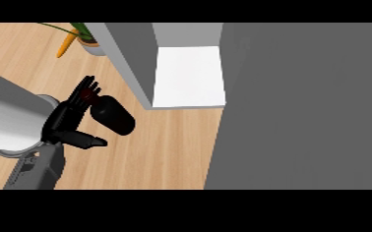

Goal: Pick up the wine, place it into the cabinet and close the cabinet

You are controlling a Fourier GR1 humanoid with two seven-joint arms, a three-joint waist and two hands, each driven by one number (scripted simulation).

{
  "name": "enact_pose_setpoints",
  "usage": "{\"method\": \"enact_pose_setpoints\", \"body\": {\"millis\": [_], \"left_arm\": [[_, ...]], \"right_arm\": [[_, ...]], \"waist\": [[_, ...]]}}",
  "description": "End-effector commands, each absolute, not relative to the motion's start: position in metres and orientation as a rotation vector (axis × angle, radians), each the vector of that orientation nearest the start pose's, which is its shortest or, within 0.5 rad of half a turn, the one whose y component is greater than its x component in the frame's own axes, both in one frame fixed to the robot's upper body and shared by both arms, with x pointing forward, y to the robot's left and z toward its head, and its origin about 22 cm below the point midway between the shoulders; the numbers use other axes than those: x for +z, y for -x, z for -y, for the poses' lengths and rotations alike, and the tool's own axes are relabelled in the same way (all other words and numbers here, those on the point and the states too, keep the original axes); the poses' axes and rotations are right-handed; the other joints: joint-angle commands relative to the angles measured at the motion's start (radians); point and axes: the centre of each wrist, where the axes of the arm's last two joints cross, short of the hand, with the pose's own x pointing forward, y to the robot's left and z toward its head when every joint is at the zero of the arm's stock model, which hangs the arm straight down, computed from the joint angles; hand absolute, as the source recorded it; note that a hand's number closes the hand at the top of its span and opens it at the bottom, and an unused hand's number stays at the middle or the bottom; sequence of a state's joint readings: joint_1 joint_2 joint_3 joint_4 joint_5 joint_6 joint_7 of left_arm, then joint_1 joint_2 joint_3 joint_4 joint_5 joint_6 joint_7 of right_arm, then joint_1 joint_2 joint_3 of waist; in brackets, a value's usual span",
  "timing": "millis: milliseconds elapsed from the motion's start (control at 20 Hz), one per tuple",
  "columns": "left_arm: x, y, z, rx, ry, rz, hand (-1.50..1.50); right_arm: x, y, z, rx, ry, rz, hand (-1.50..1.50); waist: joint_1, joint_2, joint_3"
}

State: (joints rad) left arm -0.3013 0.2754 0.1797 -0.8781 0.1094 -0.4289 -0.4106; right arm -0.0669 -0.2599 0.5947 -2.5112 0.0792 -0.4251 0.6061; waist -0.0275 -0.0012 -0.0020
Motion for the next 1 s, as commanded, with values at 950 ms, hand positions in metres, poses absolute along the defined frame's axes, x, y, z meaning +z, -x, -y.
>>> {"method": "enact_pose_setpoints", "body": {"millis": [950], "left_arm": [[-0.108,-0.304,-0.296,-0.136,0.403,1.528,-1.5]], "right_arm": [[0.219,-0.079,0.184,0.169,-0.263,1.951,-1.5]], "waist": [[-0.002,-0.001,0.001]]}}
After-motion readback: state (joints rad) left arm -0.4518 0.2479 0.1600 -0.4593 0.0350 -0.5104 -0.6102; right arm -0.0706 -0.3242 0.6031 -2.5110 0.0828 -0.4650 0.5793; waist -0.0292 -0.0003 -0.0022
